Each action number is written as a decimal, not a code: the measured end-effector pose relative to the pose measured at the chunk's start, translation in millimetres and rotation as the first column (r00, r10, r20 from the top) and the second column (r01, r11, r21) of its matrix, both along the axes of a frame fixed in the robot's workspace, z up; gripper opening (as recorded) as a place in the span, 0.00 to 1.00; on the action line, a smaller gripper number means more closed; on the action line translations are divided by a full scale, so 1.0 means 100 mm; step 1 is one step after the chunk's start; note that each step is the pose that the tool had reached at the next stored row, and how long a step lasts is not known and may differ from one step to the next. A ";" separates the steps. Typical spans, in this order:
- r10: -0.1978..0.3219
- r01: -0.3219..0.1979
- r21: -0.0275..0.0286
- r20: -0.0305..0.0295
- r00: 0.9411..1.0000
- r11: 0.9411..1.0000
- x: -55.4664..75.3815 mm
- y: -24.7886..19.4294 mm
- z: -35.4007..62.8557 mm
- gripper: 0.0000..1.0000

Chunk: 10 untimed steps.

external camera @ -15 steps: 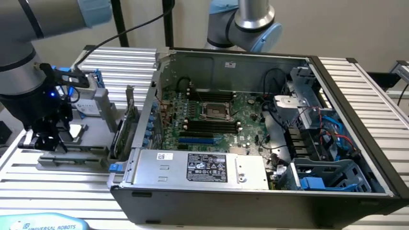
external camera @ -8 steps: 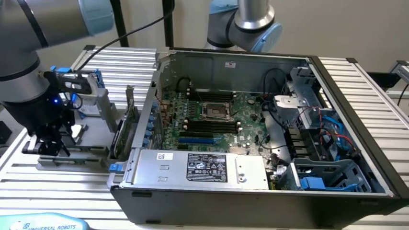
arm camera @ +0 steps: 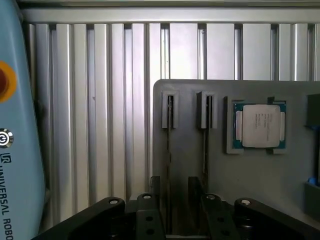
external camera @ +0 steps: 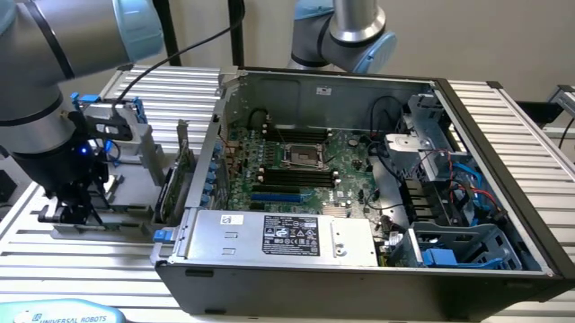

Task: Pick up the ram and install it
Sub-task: 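Pick up the ram and move it above insertion slot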

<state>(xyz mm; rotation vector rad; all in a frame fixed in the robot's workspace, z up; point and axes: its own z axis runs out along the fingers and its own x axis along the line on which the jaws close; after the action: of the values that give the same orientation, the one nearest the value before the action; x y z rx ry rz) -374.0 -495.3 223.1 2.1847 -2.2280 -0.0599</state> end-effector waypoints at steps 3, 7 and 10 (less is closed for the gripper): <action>0.000 0.000 0.000 0.000 1.000 1.000 0.00 0.000 -0.055 0.36; 0.000 0.000 0.000 0.000 1.000 1.000 0.00 -0.002 -0.117 0.36; 0.002 -0.002 0.000 0.000 1.000 1.000 0.00 -0.005 -0.150 0.36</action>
<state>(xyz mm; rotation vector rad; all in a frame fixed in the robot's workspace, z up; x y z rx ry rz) -374.0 -495.8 208.0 2.1862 -2.2261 -0.0598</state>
